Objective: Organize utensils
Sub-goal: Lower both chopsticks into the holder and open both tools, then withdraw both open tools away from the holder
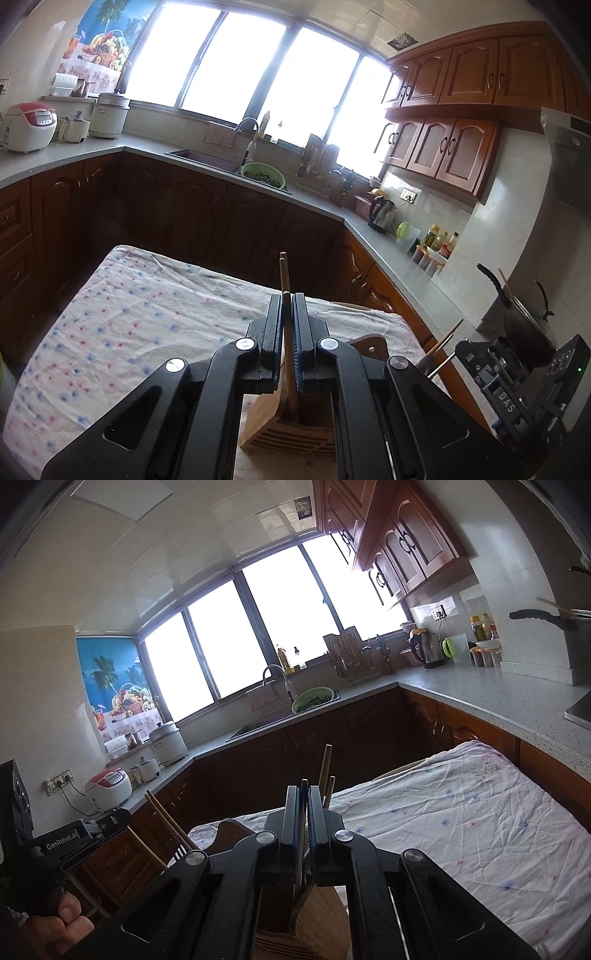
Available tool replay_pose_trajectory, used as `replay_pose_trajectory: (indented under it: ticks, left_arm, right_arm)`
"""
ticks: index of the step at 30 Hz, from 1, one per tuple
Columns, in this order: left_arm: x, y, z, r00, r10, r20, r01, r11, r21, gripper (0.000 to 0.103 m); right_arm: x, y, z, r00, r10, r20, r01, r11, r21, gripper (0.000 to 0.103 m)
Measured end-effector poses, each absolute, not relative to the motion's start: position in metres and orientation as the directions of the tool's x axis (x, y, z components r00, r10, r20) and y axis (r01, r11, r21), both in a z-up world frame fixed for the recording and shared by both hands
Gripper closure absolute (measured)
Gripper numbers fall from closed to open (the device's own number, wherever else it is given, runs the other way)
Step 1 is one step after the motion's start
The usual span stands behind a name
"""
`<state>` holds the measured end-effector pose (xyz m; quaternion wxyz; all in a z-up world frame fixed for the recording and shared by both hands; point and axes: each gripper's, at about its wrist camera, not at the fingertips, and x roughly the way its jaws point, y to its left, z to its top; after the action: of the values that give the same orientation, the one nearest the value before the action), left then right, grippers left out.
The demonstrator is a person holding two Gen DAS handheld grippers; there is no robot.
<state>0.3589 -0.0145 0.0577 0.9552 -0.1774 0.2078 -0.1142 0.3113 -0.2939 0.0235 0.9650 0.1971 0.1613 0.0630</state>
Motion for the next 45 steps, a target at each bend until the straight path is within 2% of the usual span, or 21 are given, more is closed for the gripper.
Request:
replay_pose_trajectory:
  ticks: [26, 28, 29, 30, 32, 34, 36, 38, 40, 42, 44, 45]
  left_arm:
    - [0.362, -0.021, 0.056, 0.87, -0.295, -0.395, 0.145, 0.919, -0.367, 0.099]
    - [0.362, -0.021, 0.055, 0.867, -0.297, -0.4, 0.146, 0.919, -0.366, 0.099]
    - [0.363, -0.021, 0.056, 0.865, -0.299, -0.403, 0.147, 0.919, -0.366, 0.099]
    - [0.363, -0.02, 0.055, 0.862, -0.301, -0.408, 0.147, 0.918, -0.368, 0.097]
    - [0.363, -0.019, 0.053, 0.854, -0.311, -0.417, 0.149, 0.914, -0.377, 0.085]
    - [0.358, -0.018, 0.053, 0.857, -0.304, -0.416, 0.142, 0.915, -0.377, 0.056]
    - [0.352, -0.017, 0.053, 0.864, -0.296, -0.408, 0.138, 0.917, -0.373, 0.048]
    - [0.348, -0.015, 0.053, 0.864, -0.296, -0.406, 0.139, 0.917, -0.373, 0.042]
    - [0.343, -0.014, 0.052, 0.866, -0.291, -0.407, 0.133, 0.919, -0.372, 0.03]
    - [0.34, -0.011, 0.052, 0.87, -0.28, -0.407, 0.122, 0.92, -0.371, 0.024]
    - [0.337, -0.008, 0.051, 0.869, -0.272, -0.412, 0.112, 0.921, -0.372, 0.019]
    - [0.336, -0.006, 0.05, 0.869, -0.272, -0.414, 0.109, 0.92, -0.376, 0.018]
  right_arm:
    - [0.322, -0.301, 0.022, 0.919, 0.208, -0.336, -0.048, 0.903, 0.427, 0.099]
    - [0.322, -0.301, 0.023, 0.915, 0.212, -0.344, -0.049, 0.903, 0.428, 0.097]
    - [0.323, -0.302, 0.023, 0.912, 0.219, -0.348, -0.053, 0.902, 0.429, 0.094]
    - [0.323, -0.302, 0.023, 0.909, 0.221, -0.353, -0.052, 0.901, 0.432, 0.093]
    - [0.323, -0.302, 0.022, 0.905, 0.228, -0.359, -0.052, 0.897, 0.439, 0.093]
    - [0.321, -0.303, 0.022, 0.904, 0.229, -0.362, -0.047, 0.892, 0.449, 0.089]
    - [0.318, -0.305, 0.022, 0.904, 0.233, -0.358, -0.044, 0.885, 0.464, 0.069]
    - [0.313, -0.307, 0.023, 0.908, 0.228, -0.35, -0.042, 0.883, 0.467, 0.056]
    - [0.31, -0.307, 0.025, 0.911, 0.226, -0.344, -0.044, 0.884, 0.465, 0.055]
    - [0.309, -0.307, 0.027, 0.911, 0.229, -0.344, -0.047, 0.884, 0.465, 0.051]
    - [0.308, -0.308, 0.028, 0.913, 0.228, -0.339, -0.047, 0.883, 0.467, 0.036]
    - [0.307, -0.307, 0.029, 0.915, 0.225, -0.336, -0.047, 0.883, 0.466, 0.033]
